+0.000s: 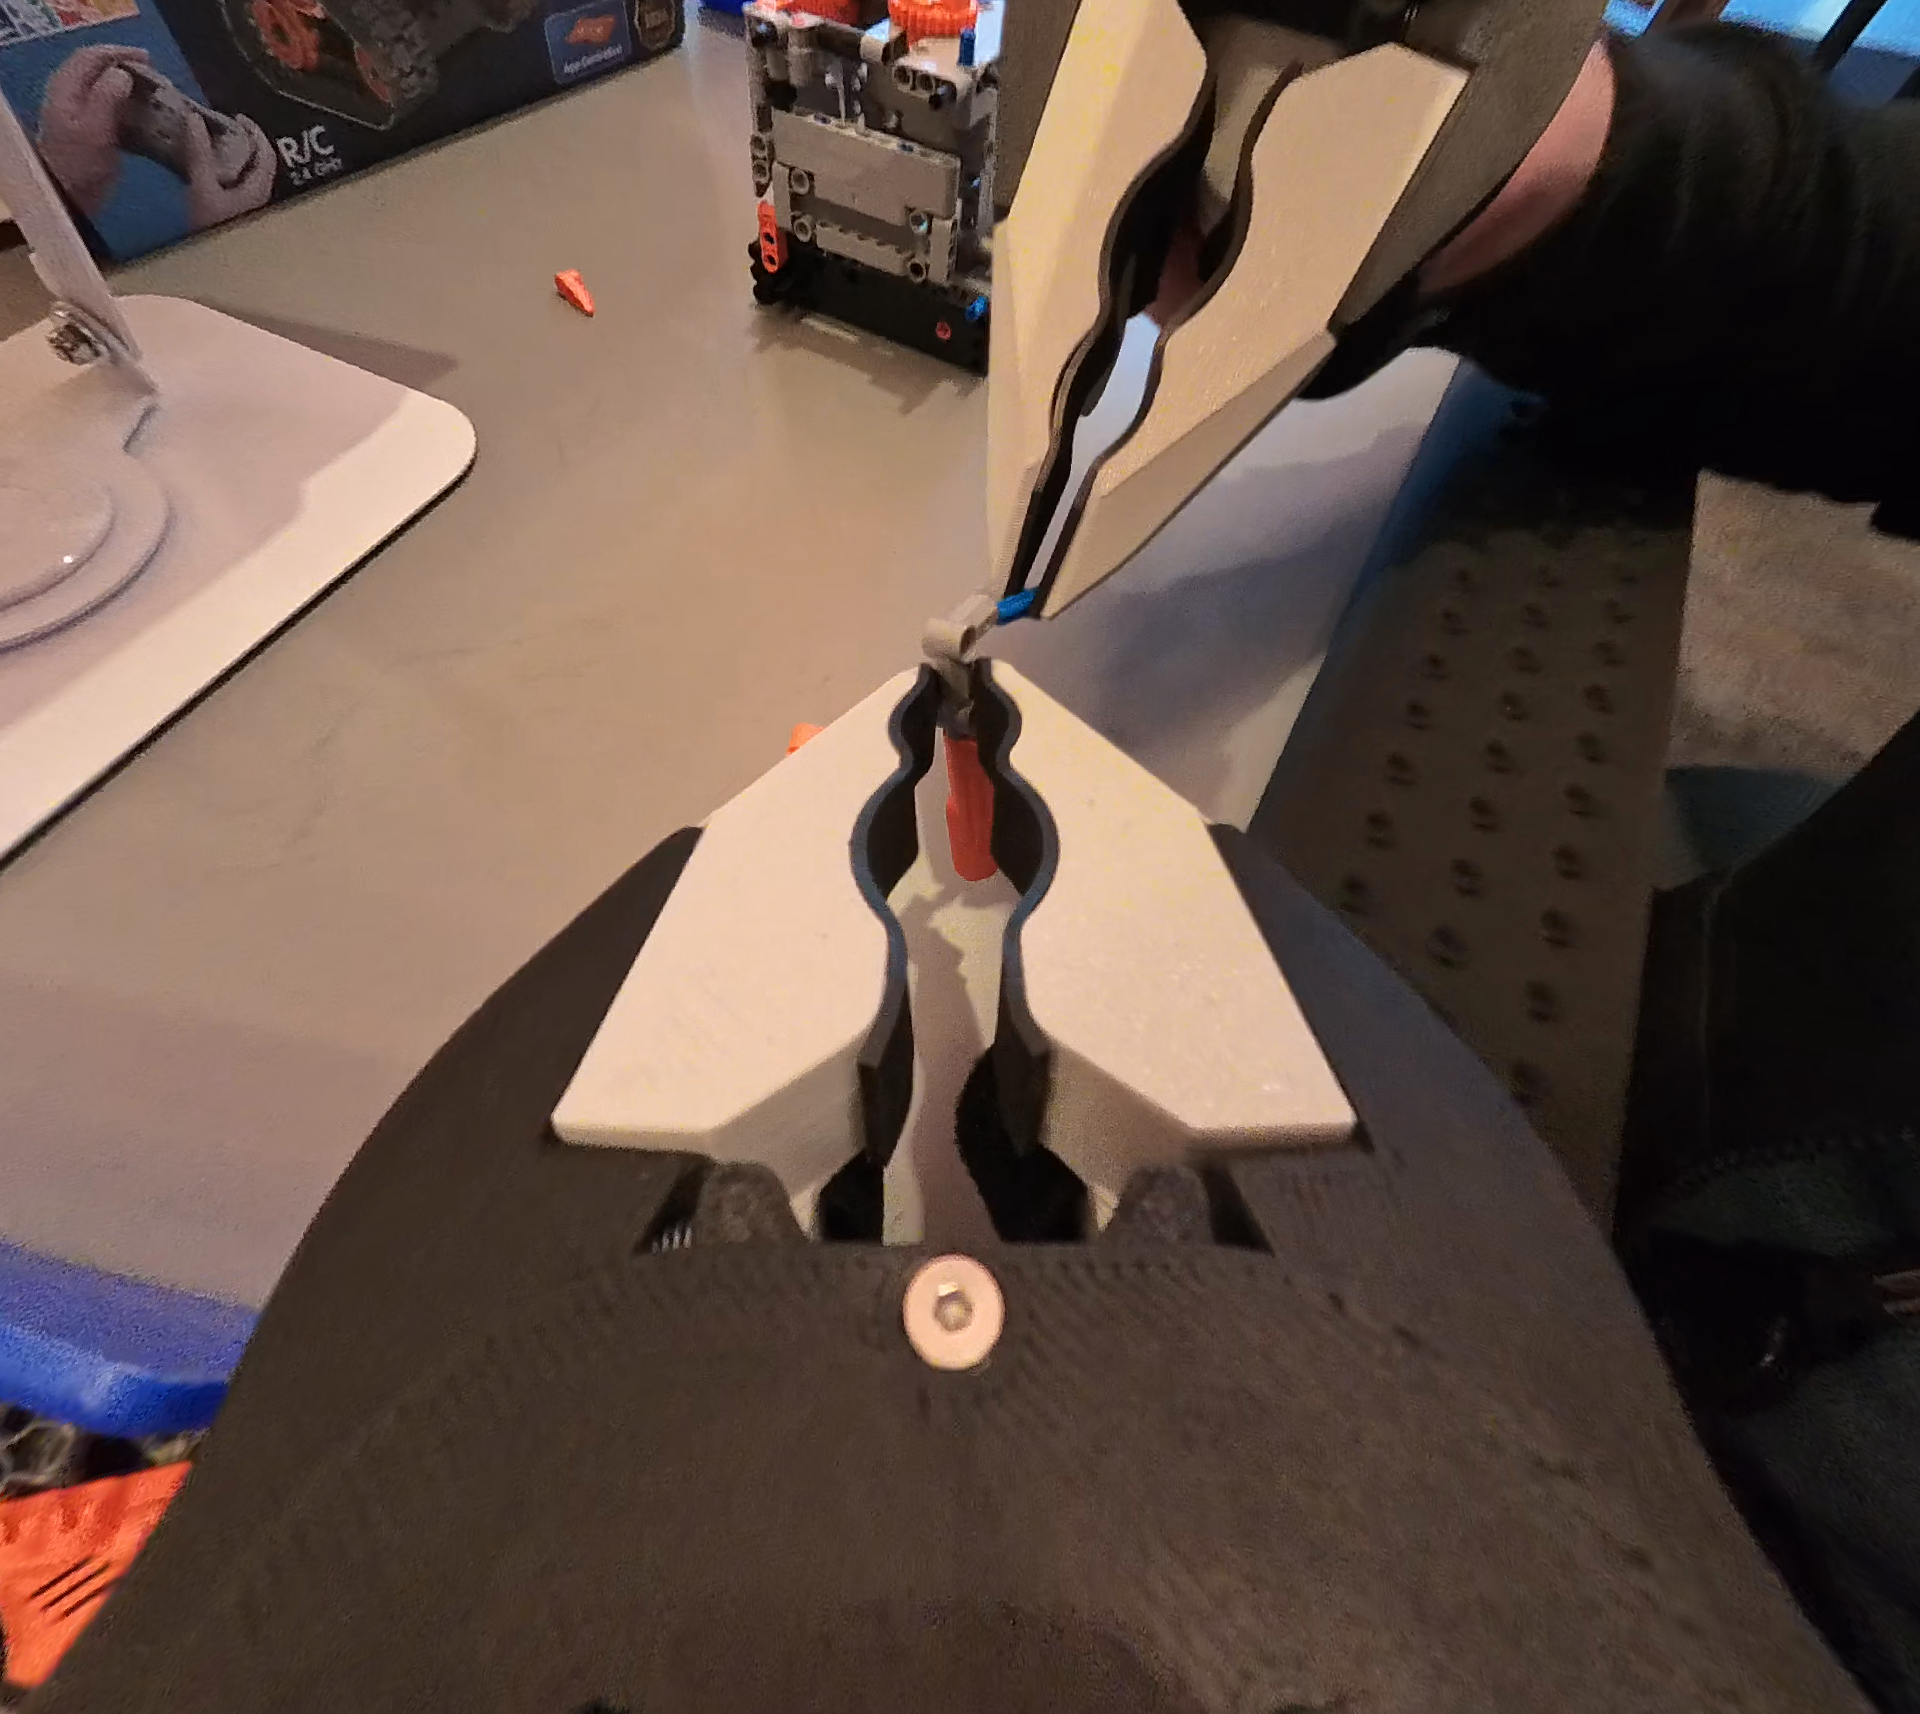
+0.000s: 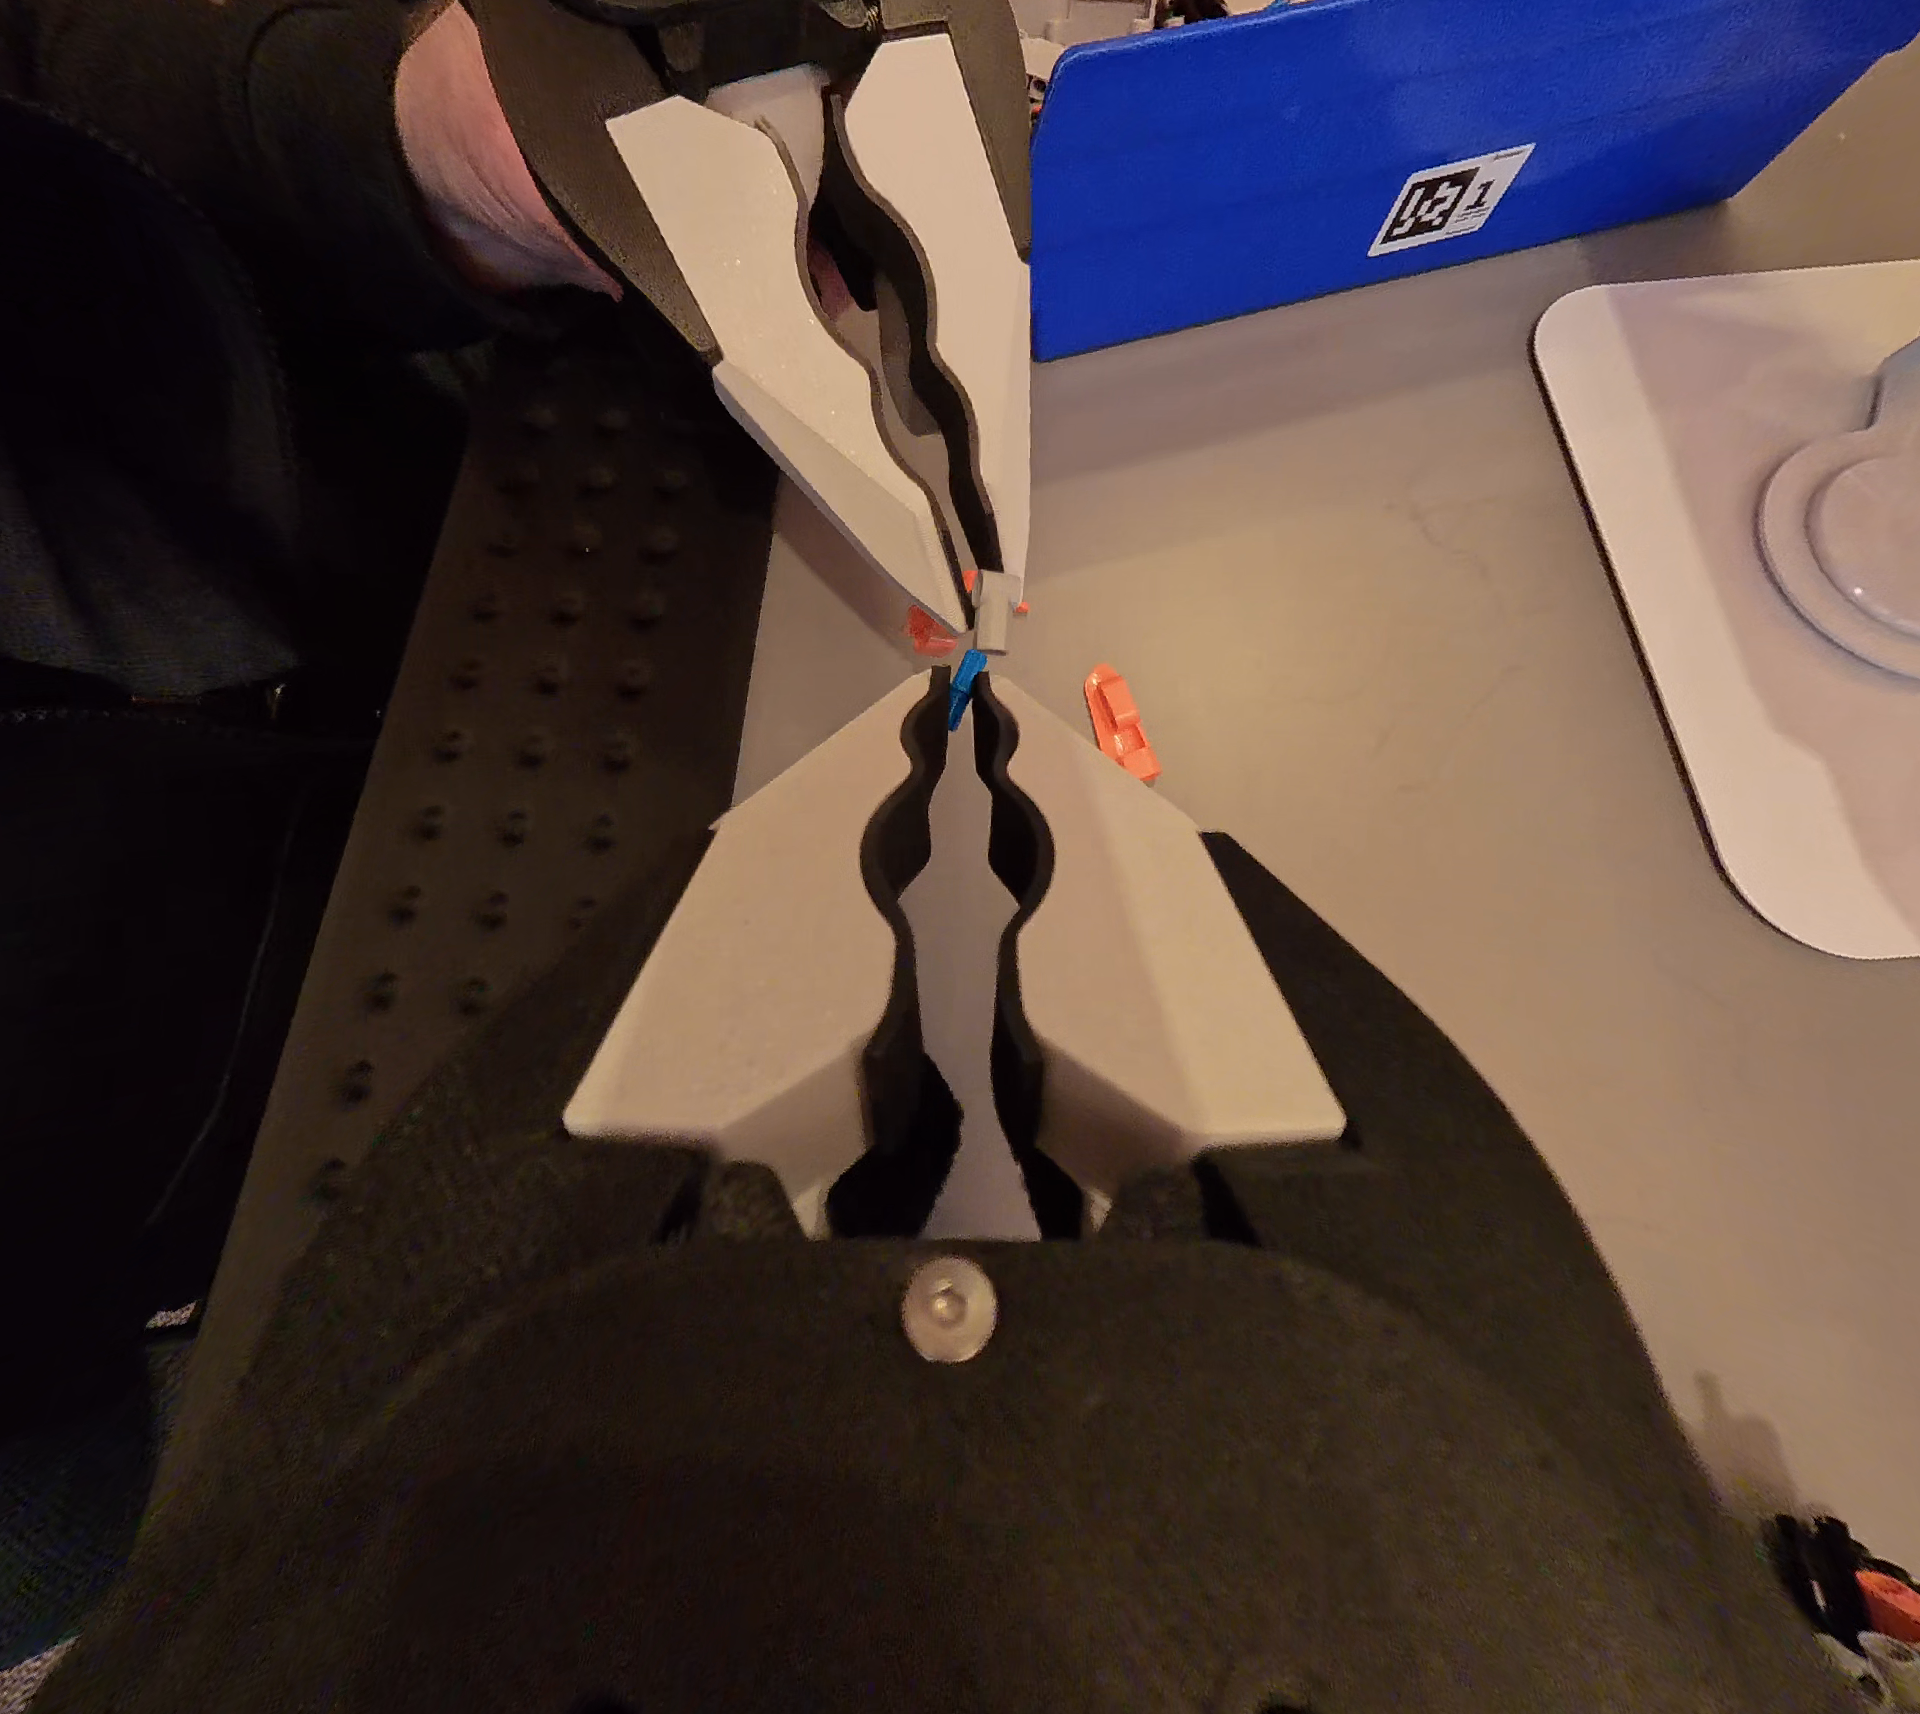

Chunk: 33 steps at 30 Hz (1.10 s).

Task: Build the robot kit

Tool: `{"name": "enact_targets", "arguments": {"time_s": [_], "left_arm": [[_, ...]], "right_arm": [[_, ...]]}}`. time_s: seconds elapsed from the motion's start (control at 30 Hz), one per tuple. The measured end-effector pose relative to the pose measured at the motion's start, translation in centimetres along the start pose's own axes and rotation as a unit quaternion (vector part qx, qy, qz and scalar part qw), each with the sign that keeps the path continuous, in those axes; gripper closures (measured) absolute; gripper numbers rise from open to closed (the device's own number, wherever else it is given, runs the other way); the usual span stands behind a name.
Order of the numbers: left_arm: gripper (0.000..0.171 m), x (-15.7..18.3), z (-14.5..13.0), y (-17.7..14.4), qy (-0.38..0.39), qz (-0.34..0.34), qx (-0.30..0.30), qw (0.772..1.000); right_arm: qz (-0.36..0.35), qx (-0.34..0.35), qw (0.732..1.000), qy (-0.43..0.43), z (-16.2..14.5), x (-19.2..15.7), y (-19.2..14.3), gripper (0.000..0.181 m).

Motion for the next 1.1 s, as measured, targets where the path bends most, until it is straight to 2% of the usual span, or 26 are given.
{"name": "enact_targets", "arguments": {"time_s": [0.4,0.57,0.83,1.1], "left_arm": [[0.167,0.6,-0.4,0.4,0.046,-0.015,-0.047,0.998],[0.167,0.9,-0.9,0.8,0.085,-0.006,-0.084,0.993],[0.168,1.2,-1.7,1.4,0.104,-0.004,-0.116,0.988],[0.168,1.1,-1.8,1.5,0.092,-0.008,-0.112,0.989]], "right_arm": [[0.014,-0.016,1.0,-0.023,-0.7,-0.4,0.3,0.18],[0.019,-0.039,0.998,-0.048,-1.1,-0.9,0.7,0.18],[0.017,-0.07,0.993,-0.088,-1.8,-1.4,1.3,0.181],[0.018,-0.061,0.993,-0.097,-1.8,-1.3,1.4,0.181]]}}
Point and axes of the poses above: each gripper's, where its closed fingertips meet, y out along the fingers, z out of its top, x = y × z across the jaws, the point moved 5 cm from there along -y, back along the fingers, and after that the axes turned 3 degrees about -z, right-handed, at the moved point
